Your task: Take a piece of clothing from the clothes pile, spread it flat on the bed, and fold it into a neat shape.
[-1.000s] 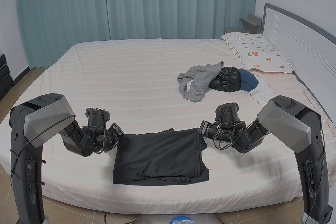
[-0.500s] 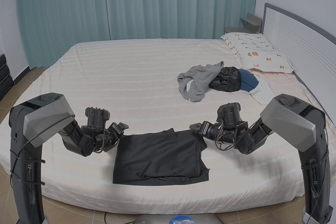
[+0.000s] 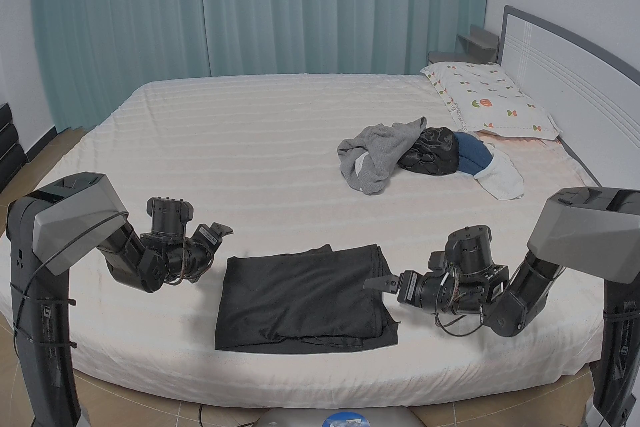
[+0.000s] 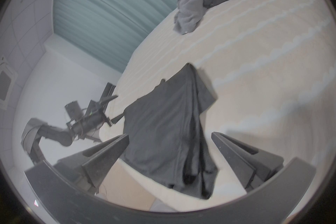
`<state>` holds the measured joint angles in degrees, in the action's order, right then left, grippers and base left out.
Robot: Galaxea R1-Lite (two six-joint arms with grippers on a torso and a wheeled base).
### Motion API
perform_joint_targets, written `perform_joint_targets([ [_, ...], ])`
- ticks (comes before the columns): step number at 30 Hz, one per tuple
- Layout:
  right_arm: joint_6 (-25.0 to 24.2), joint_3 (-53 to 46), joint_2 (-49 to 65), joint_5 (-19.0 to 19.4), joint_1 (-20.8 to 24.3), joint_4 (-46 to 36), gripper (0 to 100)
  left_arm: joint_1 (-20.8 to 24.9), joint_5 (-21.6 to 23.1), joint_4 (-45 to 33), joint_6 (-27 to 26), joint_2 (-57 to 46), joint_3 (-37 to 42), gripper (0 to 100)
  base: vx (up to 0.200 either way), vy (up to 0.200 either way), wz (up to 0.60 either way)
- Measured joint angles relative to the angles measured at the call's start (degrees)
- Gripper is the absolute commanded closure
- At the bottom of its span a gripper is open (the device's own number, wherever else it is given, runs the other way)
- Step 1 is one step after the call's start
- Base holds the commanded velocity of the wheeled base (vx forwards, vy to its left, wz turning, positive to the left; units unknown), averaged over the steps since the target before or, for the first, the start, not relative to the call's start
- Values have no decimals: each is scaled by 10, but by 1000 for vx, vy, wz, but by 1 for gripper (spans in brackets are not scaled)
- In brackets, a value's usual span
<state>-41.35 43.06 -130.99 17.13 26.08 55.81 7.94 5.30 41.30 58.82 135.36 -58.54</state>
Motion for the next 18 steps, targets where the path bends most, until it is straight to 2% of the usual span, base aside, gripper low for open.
perform_joint_targets([
  [5, 6, -34, 8, 19, 24, 19, 0, -10, 3, 6, 3, -2, 2, 0, 0, 0, 0],
  [18, 19, -20, -18, 21, 38, 19, 0, -10, 3, 7, 3, -2, 1, 0, 0, 0, 0],
])
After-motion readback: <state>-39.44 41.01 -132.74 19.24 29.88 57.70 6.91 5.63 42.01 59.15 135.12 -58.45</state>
